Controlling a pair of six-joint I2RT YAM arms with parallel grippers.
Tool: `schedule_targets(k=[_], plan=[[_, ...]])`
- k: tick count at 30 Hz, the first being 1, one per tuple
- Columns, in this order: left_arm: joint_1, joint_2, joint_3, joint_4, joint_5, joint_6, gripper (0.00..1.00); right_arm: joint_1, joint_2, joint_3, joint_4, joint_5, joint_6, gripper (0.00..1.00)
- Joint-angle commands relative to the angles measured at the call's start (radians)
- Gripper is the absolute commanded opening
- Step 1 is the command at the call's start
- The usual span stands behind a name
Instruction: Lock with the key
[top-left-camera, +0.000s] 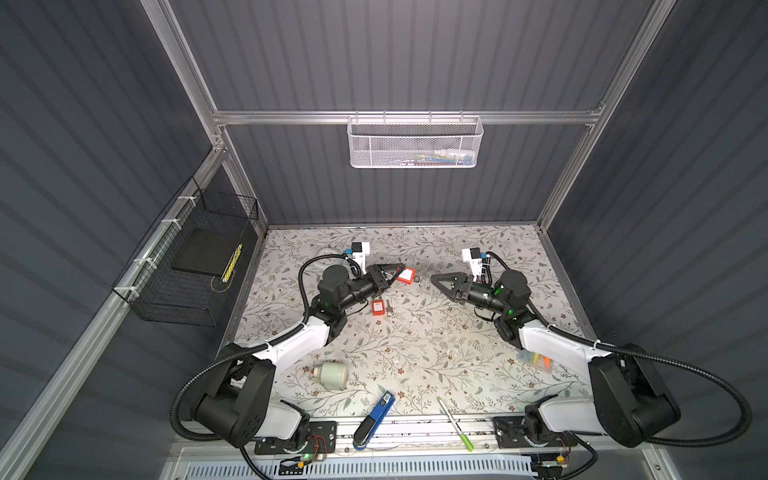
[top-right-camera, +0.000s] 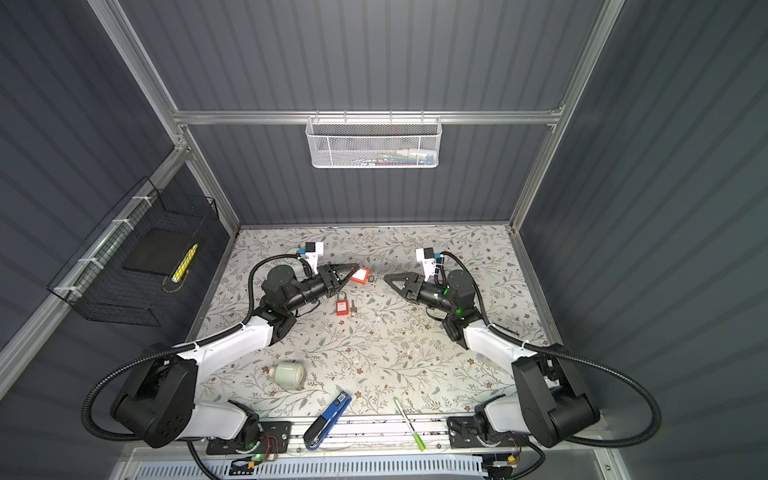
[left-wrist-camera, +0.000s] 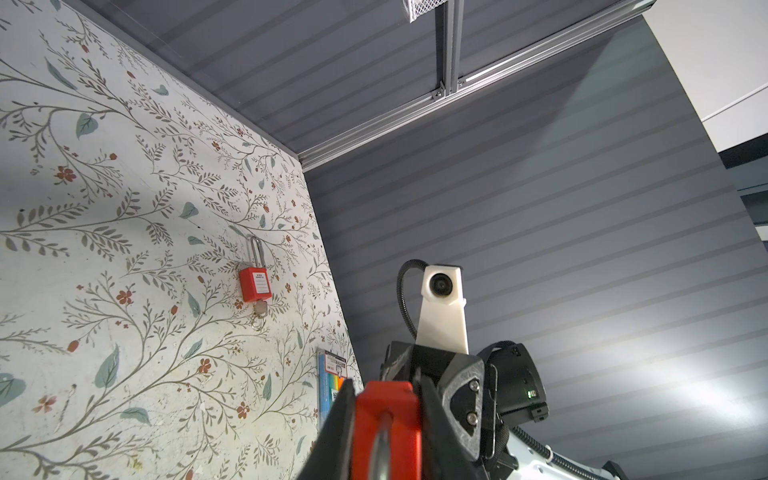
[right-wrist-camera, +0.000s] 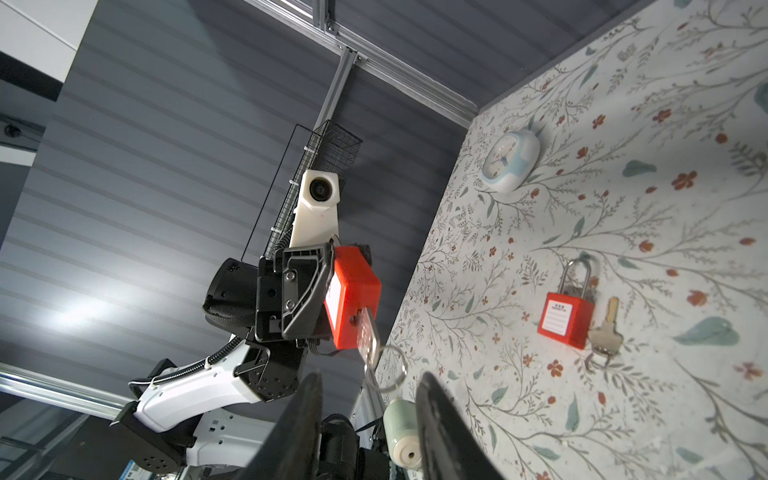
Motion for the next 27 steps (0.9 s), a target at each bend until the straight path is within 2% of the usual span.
schedule_targets(k=[1,3,8,16,20,25,27], plan=[[0.006,-0.026,0.016,0.048,0.007,0.010,0.00,0.000,0.057,0.035,0.124,-0.043,0.056,0.33],[0.005,-0.028,0.015,0.046,0.006,0.011,0.00,0.001,0.098,0.047,0.201,-0.050,0.107,0.28],[0.006,-0.027,0.016,0.046,0.006,0.012,0.00,0.020,0.166,0.069,0.321,-0.057,0.195,0.24],[0.006,-0.024,0.016,0.045,0.006,0.013,0.00,0.058,0.188,0.065,0.328,-0.055,0.196,0.22],[0.006,-0.022,0.016,0.046,0.006,0.012,0.00,0.062,0.185,0.055,0.336,-0.055,0.198,0.12],[0.006,-0.023,0.015,0.046,0.006,0.012,0.00,0.062,0.179,0.054,0.339,-0.055,0.203,0.07],[0.006,-0.024,0.016,0.046,0.006,0.011,0.00,0.062,0.178,0.054,0.345,-0.061,0.209,0.00]])
